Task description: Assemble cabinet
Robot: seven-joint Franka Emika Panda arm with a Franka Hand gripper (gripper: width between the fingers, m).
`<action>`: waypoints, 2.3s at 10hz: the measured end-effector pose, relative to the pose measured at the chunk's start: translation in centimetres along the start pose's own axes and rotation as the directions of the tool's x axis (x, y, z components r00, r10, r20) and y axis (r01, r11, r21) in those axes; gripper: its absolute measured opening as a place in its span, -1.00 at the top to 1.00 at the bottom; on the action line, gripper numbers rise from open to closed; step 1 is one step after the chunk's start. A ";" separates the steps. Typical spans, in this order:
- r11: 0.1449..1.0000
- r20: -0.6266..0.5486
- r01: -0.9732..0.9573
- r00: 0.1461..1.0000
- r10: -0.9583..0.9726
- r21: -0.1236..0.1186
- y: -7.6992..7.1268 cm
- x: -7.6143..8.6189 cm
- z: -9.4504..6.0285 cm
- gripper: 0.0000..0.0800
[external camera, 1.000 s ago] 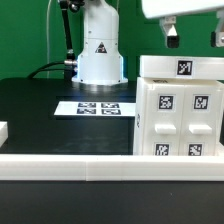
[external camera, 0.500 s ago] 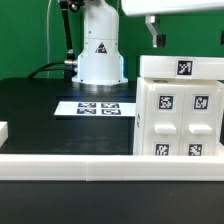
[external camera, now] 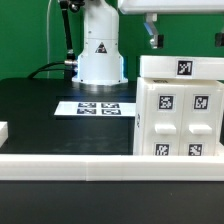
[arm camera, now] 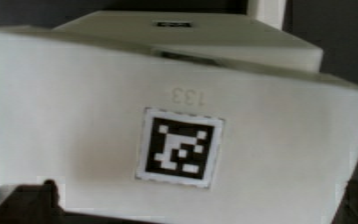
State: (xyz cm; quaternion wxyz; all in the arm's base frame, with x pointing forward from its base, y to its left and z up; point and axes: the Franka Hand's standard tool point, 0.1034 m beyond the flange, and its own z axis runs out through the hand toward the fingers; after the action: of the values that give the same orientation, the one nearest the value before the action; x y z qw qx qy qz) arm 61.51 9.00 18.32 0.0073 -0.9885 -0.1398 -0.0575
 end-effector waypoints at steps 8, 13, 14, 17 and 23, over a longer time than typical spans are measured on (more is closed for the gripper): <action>0.685 0.040 0.728 0.685 -0.727 -0.029 0.3 -0.3 0.3 -0.99; 0.415 0.084 0.910 0.414 -0.907 -0.007 0.3 -0.9 1.3 -0.99; 0.420 0.086 0.907 0.419 -0.904 -0.002 0.3 -1.0 1.8 -0.99; 0.425 0.089 0.905 0.424 -0.901 0.001 0.3 -1.1 2.4 -0.99; 0.469 0.089 0.883 0.468 -0.879 -0.004 0.5 -1.1 2.4 -0.39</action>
Offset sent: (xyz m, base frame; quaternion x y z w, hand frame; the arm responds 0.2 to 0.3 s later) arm -0.0041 0.0053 0.0042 -0.0229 -0.0177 -0.2410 0.9701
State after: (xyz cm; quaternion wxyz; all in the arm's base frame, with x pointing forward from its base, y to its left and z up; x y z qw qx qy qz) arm 60.82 8.30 15.77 -0.0529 -0.7768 -0.6272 -0.0196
